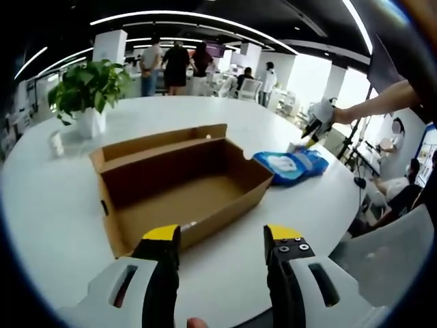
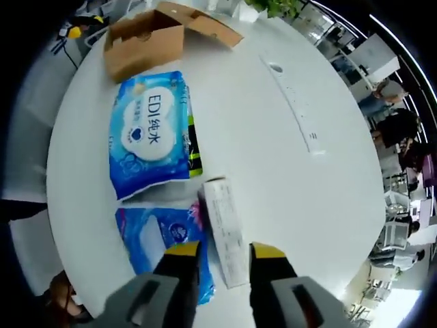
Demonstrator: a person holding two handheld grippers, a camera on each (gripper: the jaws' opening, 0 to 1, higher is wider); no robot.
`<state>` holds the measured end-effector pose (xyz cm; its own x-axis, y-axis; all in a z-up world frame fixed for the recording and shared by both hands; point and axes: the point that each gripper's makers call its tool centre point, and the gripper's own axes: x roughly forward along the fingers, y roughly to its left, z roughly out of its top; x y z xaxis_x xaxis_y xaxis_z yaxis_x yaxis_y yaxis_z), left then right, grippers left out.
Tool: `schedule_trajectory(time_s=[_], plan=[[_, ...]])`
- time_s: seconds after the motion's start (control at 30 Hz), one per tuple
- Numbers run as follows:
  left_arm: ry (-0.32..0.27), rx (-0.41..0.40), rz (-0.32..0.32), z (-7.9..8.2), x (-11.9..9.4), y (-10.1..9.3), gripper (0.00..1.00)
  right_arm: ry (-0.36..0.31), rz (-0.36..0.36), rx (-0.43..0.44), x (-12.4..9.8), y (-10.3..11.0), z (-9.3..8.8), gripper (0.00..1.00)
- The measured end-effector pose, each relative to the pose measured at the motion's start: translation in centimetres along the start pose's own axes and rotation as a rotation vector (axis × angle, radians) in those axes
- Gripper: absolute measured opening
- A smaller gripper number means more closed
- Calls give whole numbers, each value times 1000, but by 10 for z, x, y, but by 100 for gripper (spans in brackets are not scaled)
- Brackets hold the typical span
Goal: Operate the shoe box by opening the lid, removing the specified soft item, and placing it in the target area until the item is outside and the box remains undamaged.
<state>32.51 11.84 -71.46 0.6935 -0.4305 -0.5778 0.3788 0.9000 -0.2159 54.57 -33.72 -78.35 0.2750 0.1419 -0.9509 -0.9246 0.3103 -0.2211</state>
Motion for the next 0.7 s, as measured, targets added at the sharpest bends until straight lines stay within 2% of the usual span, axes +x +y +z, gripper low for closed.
schedule_trajectory(time_s=[0.17, 0.37, 0.53, 0.7], plan=[[-14, -2, -7, 3, -1, -2, 50, -68, -13, 128, -11, 0, 14, 25], [-23, -2, -16, 6, -1, -4, 50, -188, -29, 262, -26, 1, 42, 26], [-34, -8, -19, 8, -2, -4, 50, -342, -34, 400, -40, 2, 75, 29], [-44, -15, -23, 10, -3, -6, 50, -427, -16, 443, -46, 13, 100, 31]])
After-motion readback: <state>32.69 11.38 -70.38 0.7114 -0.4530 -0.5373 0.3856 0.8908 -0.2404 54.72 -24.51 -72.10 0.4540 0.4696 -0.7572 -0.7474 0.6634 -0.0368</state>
